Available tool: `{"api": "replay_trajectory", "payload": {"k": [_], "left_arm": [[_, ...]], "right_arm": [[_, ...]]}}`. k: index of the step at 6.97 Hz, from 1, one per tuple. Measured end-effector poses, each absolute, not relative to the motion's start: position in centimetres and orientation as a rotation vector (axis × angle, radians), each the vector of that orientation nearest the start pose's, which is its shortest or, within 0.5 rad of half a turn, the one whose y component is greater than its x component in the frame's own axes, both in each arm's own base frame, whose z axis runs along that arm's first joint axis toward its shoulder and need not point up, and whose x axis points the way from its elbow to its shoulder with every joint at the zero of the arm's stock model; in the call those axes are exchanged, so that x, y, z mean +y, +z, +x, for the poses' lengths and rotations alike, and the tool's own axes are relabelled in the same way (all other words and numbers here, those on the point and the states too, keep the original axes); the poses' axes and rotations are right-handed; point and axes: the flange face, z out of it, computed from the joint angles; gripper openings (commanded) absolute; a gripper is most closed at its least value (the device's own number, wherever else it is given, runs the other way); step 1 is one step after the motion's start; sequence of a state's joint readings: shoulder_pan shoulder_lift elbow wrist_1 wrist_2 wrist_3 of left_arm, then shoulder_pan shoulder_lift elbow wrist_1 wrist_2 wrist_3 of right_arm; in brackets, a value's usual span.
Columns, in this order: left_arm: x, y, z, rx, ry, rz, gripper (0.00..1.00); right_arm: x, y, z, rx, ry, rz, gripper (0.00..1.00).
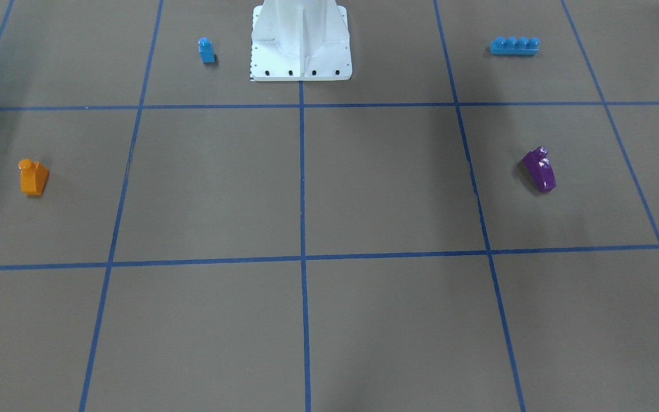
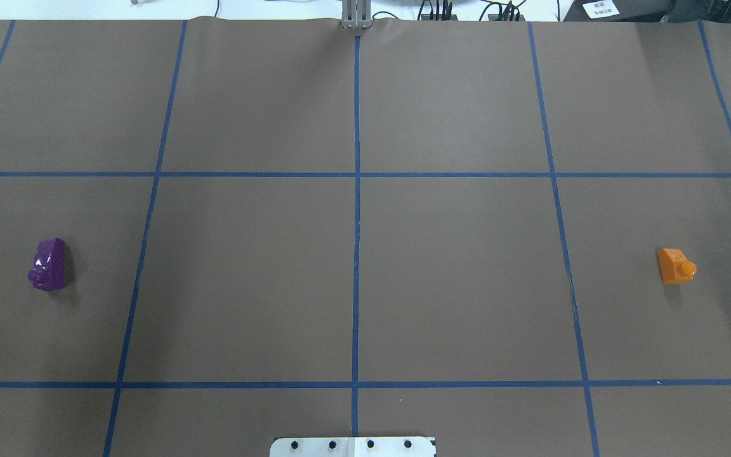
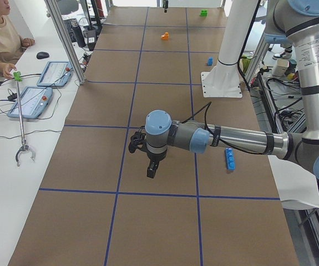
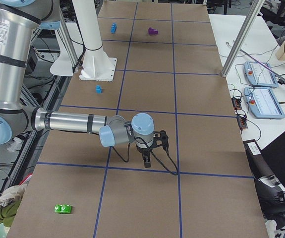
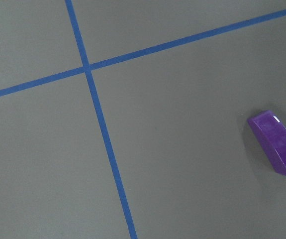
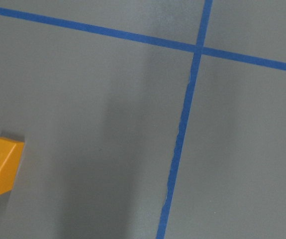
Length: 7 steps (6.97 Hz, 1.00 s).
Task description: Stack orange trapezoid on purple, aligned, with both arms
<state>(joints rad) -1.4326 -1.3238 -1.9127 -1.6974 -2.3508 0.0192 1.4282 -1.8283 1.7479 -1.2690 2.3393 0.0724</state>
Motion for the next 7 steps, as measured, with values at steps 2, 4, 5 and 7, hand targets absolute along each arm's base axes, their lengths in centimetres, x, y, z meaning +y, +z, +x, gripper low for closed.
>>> {"api": "replay_trajectory", "payload": {"k": [2, 4, 5, 7], "left_arm": [[-40.6, 58.9, -0.2, 0.797, 0.205, 0.135, 1.0], [-41.9, 57.1, 6.1, 0.816, 0.093, 0.019, 1.0], [-41.9, 56.0, 10.4, 0.828, 0.02, -0.048, 1.0], [-41.1, 54.0, 18.4, 0.849, -0.097, -0.14, 1.0]], "right_arm": [[-39.9, 65.7, 0.7, -0.785, -0.146, 0.117, 1.0], [-39.6, 66.2, 0.7, -0.79, -0.139, 0.104, 1.0], [-39.5, 66.3, 0.7, -0.792, -0.137, 0.101, 1.0], [-39.5, 66.5, 0.7, -0.793, -0.137, 0.098, 1.0]]}}
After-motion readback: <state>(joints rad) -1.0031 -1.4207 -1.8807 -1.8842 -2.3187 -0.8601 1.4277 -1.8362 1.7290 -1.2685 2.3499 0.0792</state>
